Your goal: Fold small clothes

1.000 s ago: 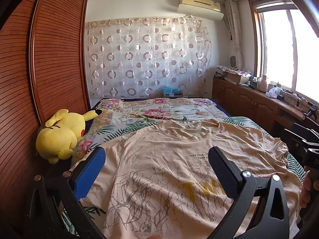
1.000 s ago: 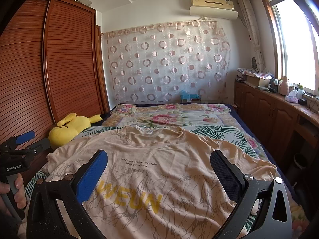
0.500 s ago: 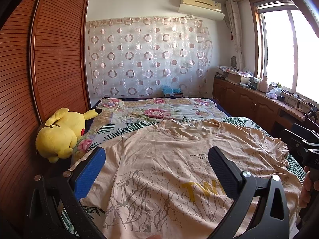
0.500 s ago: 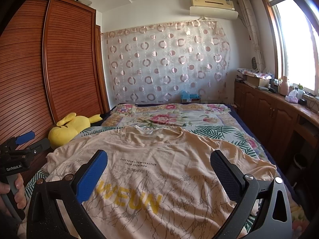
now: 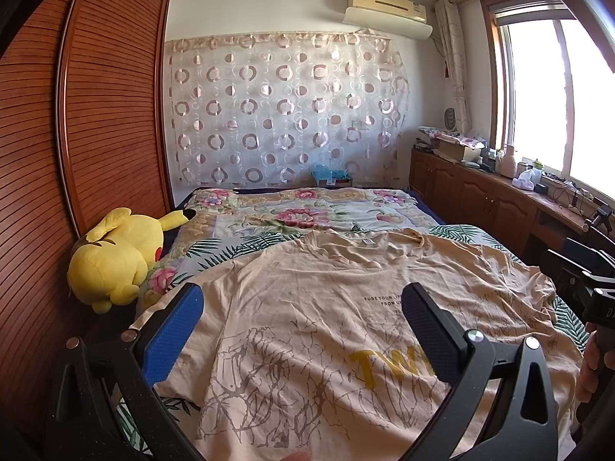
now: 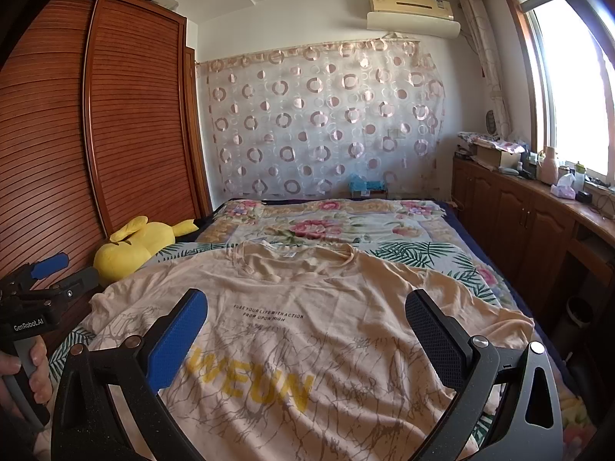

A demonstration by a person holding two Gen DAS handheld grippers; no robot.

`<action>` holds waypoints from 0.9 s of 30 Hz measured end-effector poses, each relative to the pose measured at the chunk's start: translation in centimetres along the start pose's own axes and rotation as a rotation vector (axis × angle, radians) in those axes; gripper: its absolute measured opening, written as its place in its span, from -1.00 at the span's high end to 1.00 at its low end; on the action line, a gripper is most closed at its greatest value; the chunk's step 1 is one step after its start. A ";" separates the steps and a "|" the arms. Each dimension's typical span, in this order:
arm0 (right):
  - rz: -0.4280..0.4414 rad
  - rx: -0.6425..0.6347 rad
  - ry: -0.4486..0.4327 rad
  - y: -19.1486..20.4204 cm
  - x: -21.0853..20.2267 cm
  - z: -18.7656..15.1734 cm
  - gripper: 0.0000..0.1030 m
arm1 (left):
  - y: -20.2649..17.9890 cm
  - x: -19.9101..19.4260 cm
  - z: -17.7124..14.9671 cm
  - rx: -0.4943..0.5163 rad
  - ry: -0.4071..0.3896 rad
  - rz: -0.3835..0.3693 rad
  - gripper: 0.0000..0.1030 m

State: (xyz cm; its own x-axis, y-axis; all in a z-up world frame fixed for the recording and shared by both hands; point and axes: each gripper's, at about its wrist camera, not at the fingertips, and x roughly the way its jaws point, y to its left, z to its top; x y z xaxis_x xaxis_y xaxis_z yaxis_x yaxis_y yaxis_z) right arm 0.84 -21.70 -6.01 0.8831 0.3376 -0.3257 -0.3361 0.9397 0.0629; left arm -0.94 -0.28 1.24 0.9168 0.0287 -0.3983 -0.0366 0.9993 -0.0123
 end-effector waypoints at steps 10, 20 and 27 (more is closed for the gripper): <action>-0.002 -0.003 -0.002 0.1 0.0 0.0 -1.00 | 0.0 0.0 0.0 0.001 -0.001 0.000 -1.00; -0.001 -0.003 -0.002 0.2 0.0 0.0 -1.00 | 0.0 -0.1 0.1 0.000 -0.001 -0.001 -1.00; 0.002 -0.003 -0.001 0.2 0.0 0.0 -1.00 | 0.0 -0.1 0.1 0.000 -0.001 -0.001 -1.00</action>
State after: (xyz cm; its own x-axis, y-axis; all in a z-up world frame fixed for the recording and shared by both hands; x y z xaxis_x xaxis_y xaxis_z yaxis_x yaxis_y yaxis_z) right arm 0.77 -21.49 -6.00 0.8826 0.3396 -0.3251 -0.3389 0.9389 0.0609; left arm -1.05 -0.25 1.34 0.9174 0.0273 -0.3969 -0.0354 0.9993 -0.0133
